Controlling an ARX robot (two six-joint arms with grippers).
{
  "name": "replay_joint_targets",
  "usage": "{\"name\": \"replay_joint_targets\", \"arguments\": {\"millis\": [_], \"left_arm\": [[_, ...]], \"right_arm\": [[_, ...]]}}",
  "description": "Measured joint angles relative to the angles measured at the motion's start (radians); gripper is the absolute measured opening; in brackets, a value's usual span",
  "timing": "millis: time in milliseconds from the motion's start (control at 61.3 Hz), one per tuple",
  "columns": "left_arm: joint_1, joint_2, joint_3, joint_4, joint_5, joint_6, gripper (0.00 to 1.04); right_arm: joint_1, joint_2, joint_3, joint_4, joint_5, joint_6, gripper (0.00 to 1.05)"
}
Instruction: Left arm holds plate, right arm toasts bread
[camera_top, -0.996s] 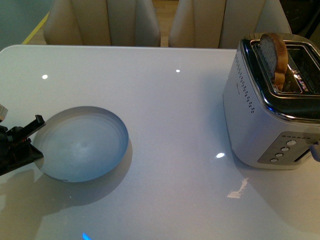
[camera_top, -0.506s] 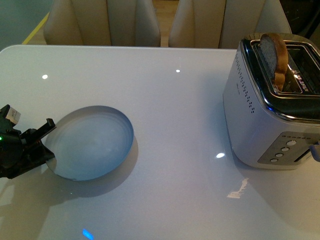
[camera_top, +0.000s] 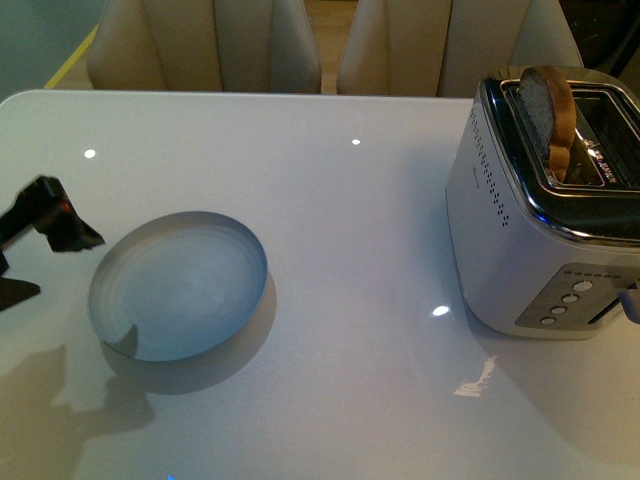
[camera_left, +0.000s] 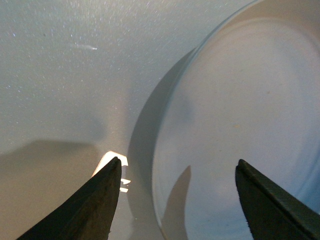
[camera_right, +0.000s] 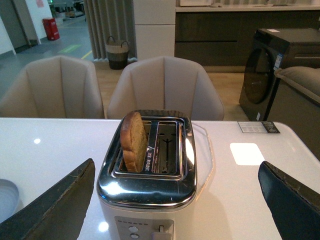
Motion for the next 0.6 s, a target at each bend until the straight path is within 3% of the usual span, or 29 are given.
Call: {"name": "replay_joint_targets", "arguments": {"millis": [359,555,571,604], "left_arm": [[0.01,-0.488,-0.097,-0.095,-0.025,-0.006,0.97],[0.006,-0.525,-0.1,-0.097,-0.026,-0.014,0.97],[0.005,-0.523,-0.101,-0.093,-0.029,-0.014,0.97],[-0.005,-0.501,-0.148,0.069,-0.094,0.051,0.92]], "right_arm": [[0.0,0.0,0.0,0.0,0.0,0.0,0.96],[0.0,0.0,0.0,0.0,0.0,0.0,0.96],[0.0,0.0,0.0,0.0,0.0,0.0,0.96],[0.0,0.0,0.0,0.0,0.0,0.0,0.96]]}}
